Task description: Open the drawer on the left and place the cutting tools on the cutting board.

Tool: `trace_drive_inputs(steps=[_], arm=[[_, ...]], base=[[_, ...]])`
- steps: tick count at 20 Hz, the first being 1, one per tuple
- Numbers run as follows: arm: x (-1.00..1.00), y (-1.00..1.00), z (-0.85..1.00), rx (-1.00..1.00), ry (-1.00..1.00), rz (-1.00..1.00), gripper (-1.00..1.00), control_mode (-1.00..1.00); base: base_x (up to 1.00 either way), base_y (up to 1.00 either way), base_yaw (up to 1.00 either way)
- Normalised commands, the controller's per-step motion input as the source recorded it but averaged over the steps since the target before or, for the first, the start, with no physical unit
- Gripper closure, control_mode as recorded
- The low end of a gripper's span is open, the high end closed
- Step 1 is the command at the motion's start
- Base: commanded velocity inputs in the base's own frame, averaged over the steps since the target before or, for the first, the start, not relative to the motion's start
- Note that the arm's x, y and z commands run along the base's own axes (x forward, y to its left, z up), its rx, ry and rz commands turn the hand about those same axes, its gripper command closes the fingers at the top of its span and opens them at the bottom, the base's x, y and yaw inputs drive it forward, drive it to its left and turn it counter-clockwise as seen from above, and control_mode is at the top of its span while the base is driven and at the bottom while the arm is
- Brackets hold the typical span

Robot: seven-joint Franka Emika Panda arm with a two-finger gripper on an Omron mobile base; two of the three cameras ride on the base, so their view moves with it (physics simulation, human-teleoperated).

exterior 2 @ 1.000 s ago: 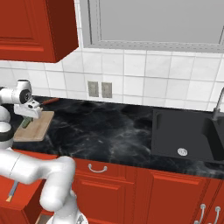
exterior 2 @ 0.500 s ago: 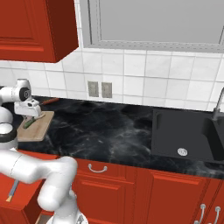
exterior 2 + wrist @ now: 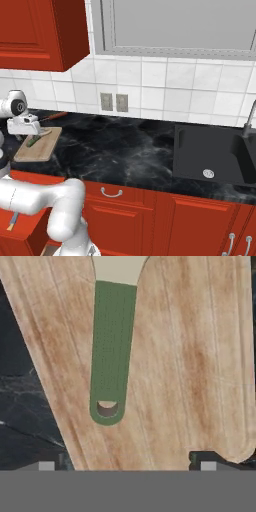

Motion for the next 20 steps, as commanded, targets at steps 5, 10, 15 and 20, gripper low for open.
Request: trace_drive_inputs(steps=[5, 10, 15, 20], arm=[[-1.0, -0.59, -0.09, 0.01, -0.19, 0.26, -1.0, -1.0], [-1.0, -0.32, 0.25, 0.01, -0.09, 0.25, -1.0, -1.0], [-0.93, -0.06, 0.97, 0.04, 0.03, 0.32, -1.0, -1.0], [-0.66, 0.0, 0.37, -0.02, 0.07, 0.65, -1.0, -1.0]], base=[[0.0, 0.0, 0.0], [0.0, 0.0, 0.0], [0.0, 0.0, 0.0], [0.0, 0.0, 0.0]])
